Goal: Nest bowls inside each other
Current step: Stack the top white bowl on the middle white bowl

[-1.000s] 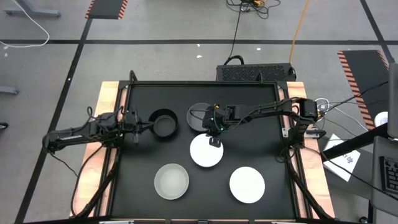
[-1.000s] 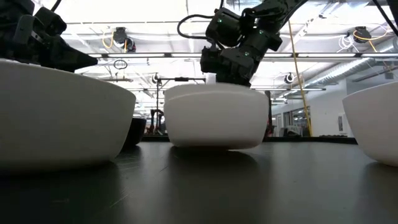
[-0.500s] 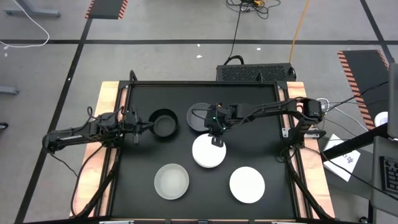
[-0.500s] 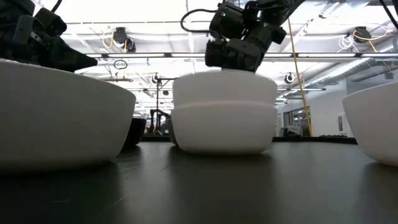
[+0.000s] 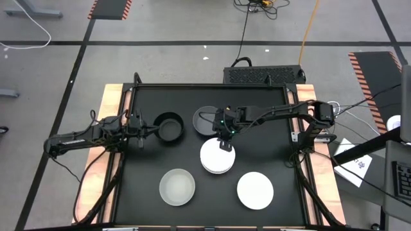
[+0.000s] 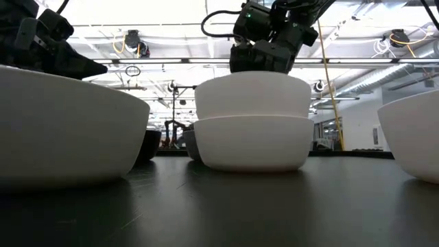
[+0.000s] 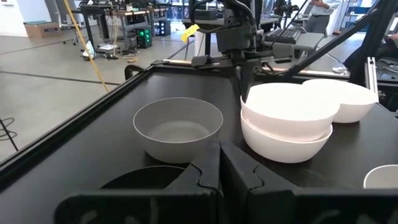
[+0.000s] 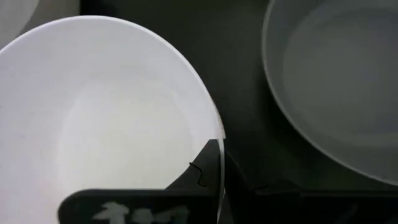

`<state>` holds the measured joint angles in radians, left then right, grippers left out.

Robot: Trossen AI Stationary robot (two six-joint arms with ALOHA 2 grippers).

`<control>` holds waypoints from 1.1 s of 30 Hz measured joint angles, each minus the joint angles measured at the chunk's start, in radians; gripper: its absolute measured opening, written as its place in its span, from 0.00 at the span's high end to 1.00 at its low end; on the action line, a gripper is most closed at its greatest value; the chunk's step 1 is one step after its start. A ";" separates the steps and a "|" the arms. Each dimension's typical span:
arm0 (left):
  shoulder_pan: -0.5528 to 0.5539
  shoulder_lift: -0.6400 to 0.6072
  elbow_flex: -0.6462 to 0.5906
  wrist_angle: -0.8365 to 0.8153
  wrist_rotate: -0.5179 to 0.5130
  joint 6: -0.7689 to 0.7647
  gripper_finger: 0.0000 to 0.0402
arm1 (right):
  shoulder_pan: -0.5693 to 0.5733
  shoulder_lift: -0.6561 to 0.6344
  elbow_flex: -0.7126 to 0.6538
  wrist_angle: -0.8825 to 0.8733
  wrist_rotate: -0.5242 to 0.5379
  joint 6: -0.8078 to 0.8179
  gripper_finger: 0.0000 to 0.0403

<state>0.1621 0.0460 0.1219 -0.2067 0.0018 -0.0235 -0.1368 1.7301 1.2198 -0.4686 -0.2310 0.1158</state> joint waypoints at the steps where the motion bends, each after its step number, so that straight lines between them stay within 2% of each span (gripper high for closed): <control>1: 0.000 0.000 0.000 0.000 -0.001 0.000 0.98 | 0.002 0.001 0.000 0.000 0.007 -0.001 1.00; 11: 0.000 0.000 0.000 0.000 -0.001 0.000 0.98 | 0.020 0.007 -0.005 0.024 0.028 -0.006 1.00; 15: 0.000 0.000 0.000 0.001 -0.001 -0.005 0.98 | 0.027 0.015 -0.009 0.034 0.074 -0.008 1.00; 33: 0.000 0.000 0.000 0.001 0.006 -0.008 0.98 | 0.028 0.018 -0.029 0.043 0.067 0.002 0.99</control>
<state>0.1623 0.0460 0.1219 -0.2054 0.0082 -0.0312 -0.1093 1.7480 1.1908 -0.4261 -0.1640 0.1175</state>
